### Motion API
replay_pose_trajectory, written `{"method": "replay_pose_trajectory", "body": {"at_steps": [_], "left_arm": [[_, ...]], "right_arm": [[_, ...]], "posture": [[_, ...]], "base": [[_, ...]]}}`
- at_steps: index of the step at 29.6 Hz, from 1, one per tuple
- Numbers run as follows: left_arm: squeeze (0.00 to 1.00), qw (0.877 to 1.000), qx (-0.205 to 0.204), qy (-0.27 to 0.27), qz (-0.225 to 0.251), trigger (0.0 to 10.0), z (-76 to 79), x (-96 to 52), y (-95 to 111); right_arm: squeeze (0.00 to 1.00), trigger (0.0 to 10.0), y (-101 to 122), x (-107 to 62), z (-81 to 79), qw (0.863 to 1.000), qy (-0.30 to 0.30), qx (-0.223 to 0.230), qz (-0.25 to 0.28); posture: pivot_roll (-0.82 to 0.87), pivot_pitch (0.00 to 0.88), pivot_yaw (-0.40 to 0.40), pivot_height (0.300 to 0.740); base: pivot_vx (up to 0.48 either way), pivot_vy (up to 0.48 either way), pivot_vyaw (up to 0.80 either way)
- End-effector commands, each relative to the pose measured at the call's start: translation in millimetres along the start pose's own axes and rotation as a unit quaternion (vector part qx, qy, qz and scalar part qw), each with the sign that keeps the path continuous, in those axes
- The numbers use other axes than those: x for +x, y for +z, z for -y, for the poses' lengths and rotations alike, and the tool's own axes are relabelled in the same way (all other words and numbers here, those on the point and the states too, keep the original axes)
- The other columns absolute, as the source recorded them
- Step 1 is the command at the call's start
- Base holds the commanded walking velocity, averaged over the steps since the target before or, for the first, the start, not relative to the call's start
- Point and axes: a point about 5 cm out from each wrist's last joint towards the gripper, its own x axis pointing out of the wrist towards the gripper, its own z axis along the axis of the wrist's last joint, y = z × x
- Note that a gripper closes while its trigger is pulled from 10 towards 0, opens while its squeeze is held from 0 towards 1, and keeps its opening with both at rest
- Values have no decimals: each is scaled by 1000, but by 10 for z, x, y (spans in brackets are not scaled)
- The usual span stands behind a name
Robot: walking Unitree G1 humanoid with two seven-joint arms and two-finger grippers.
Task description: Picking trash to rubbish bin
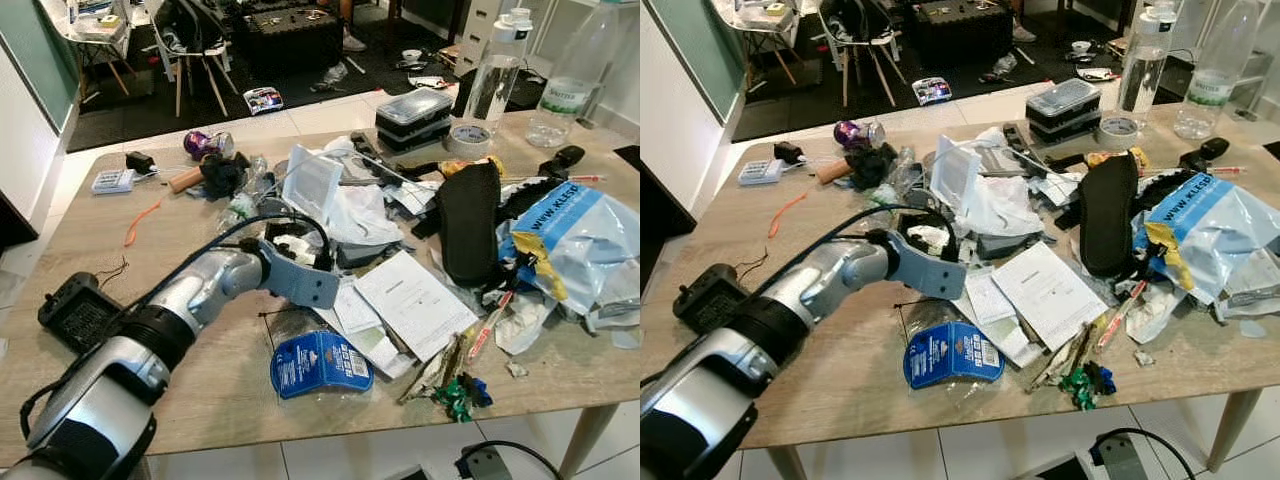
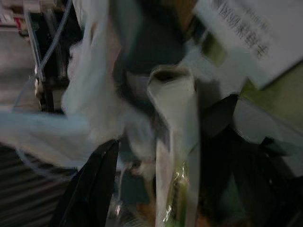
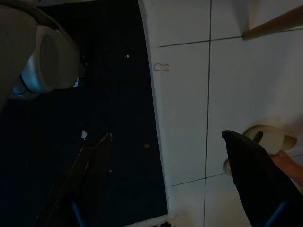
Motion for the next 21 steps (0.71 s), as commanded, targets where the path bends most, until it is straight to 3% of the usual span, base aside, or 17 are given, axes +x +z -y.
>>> {"method": "replay_pose_trajectory", "body": {"at_steps": [1,2,3,4,13,21], "left_arm": [[0,1000,-10,-4,-10,10000,110,15,-25],[0,1000,-17,-1,-12,7765,136,29,-20],[0,1000,-23,3,-14,7765,159,42,-13],[0,999,-37,13,-18,0,168,50,-14],[0,997,-53,34,-33,0,187,51,-56],[0,995,-63,60,-44,0,105,33,-111]], "right_arm": [[0,10000,-35,-1,-44,1000,8,2,-5],[0,10000,-35,-1,-44,1000,9,2,-5],[0,10000,-35,-1,-44,1000,9,2,-5],[0,10000,-35,-1,-44,1000,9,2,-5],[0,10000,-28,0,-37,1000,8,1,-4],[0,10000,-20,0,-27,1000,-1,13,0]], "posture": [[-79,67,97,740],[-79,67,97,740],[-79,67,97,740],[-79,67,97,740],[-75,64,94,740],[-74,63,92,740]], "base": [[0,0,0],[0,0,0],[0,0,0],[0,0,0],[0,0,0],[0,0,0]]}}
